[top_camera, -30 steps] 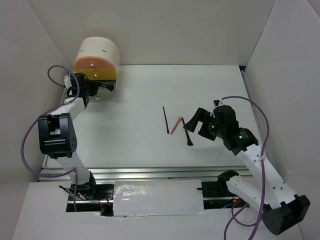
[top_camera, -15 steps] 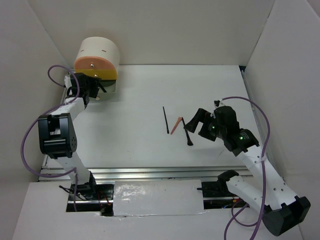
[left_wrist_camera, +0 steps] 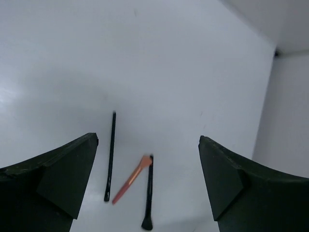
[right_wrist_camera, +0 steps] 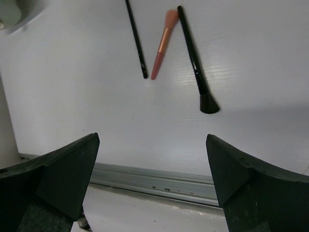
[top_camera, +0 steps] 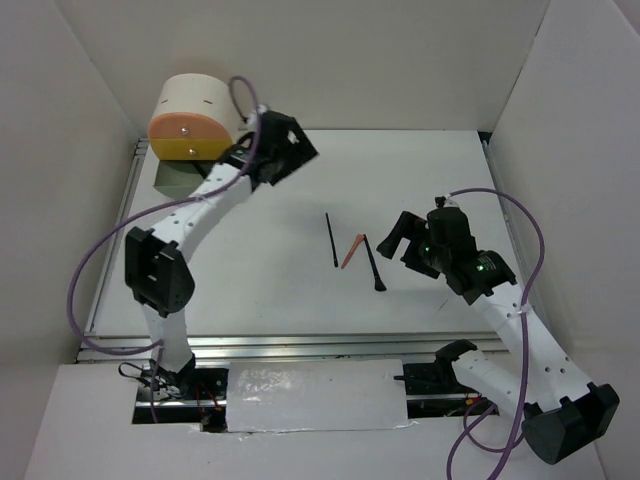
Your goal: Organize the makeup
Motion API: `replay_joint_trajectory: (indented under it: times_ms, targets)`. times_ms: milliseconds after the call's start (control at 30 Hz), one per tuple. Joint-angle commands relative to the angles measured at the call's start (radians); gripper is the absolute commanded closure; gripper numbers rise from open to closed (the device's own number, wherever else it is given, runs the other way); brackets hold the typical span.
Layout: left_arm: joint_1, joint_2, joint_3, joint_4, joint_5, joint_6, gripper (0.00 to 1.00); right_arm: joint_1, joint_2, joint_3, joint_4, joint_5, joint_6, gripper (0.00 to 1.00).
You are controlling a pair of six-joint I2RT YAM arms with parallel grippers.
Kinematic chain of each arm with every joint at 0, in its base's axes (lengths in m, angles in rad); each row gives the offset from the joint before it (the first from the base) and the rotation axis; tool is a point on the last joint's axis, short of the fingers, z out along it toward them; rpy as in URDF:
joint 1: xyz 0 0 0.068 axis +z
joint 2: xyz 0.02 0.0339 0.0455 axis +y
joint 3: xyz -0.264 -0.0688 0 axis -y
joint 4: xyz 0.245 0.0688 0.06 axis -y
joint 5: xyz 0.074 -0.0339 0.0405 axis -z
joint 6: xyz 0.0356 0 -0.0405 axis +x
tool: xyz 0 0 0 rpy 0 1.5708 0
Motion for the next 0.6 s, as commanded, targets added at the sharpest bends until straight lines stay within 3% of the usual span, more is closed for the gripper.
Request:
replay_joint_trajectory:
  times_ms: [0, 100, 267, 567]
  targets:
    - [-0.158, 0.135, 0.061, -0.295, -0.111, 0.061, 0.01, -0.006, 0.028, 0.078, -0.058, 0.125, -0.018, 0.00]
    - [-0.267, 0.246, 0.171, -0.401, -0.152, 0.065, 0.02, -0.010, 0.029, 0.080, -0.078, 0.147, -0.019, 0.00]
    - [-0.349, 0.401, 0.309, -0.538, -0.165, 0.057, 0.12, -0.015, -0.003, 0.051, -0.070, 0.113, -0.030, 0.00]
    - [-0.356, 0.475, 0.269, -0.553, -0.148, 0.038, 0.29, -0.014, -0.027, 0.013, -0.041, 0.041, -0.037, 0.00]
